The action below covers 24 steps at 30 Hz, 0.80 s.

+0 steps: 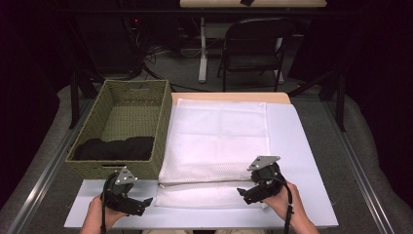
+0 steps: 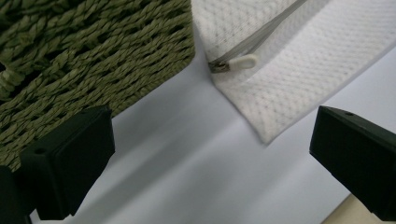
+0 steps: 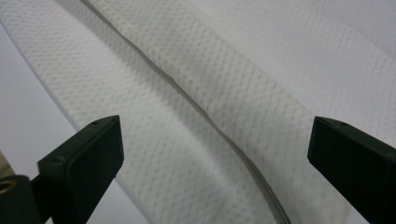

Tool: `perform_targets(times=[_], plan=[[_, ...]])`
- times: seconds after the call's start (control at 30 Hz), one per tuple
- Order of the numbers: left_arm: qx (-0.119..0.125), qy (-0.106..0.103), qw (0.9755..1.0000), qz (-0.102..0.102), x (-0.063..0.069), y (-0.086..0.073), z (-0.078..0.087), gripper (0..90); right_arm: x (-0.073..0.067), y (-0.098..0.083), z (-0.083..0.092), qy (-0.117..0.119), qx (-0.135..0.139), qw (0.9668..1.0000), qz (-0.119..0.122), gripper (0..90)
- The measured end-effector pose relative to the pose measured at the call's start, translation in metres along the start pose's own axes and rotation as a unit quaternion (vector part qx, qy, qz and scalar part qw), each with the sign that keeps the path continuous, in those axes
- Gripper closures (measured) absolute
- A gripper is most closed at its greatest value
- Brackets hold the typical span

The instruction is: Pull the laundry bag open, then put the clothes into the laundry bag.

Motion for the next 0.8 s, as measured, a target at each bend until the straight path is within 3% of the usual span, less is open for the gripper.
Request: perform_targets(times=[0.13, 0.3, 0.47, 0.6, 0.8], plan=[[-0.006, 0.001, 1.0, 0.002, -0.001, -0.004, -0.005, 0.4, -0.006, 0.018, -0.012, 0.006, 0.0, 0.9998, 0.021, 5.7], [0.0, 0.002, 1.0, -0.009, -0.002, -0.004, -0.005, 0.3, -0.01, 0.032, -0.03, 0.017, -0.002, 0.9995, 0.027, 7.9], [-0.001, 0.001, 1.0, -0.008, -0.004, -0.006, -0.006, 0.3, -0.013, 0.036, -0.042, 0.028, -0.009, 0.9988, 0.038, 10.3], [-0.002, -0.001, 0.9999, -0.015, -0.005, -0.006, -0.007, 0.3, -0.012, 0.036, -0.046, 0.043, 0.006, 0.9982, 0.04, 13.6], [-0.005, 0.0, 0.9999, -0.016, -0.004, -0.008, -0.009, 0.3, -0.01, 0.033, -0.052, 0.04, 0.009, 0.9979, 0.05, 20.3]])
Point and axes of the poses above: each handheld gripper's, and its own axes: z roughly backward along the jaws, y roughly out of its top, x roughly to its right, the point moved 1 cm from there along -z, roughly forward along the jaws, and after that the axes turned 7 degrees about -z, right-handed, at the moved point
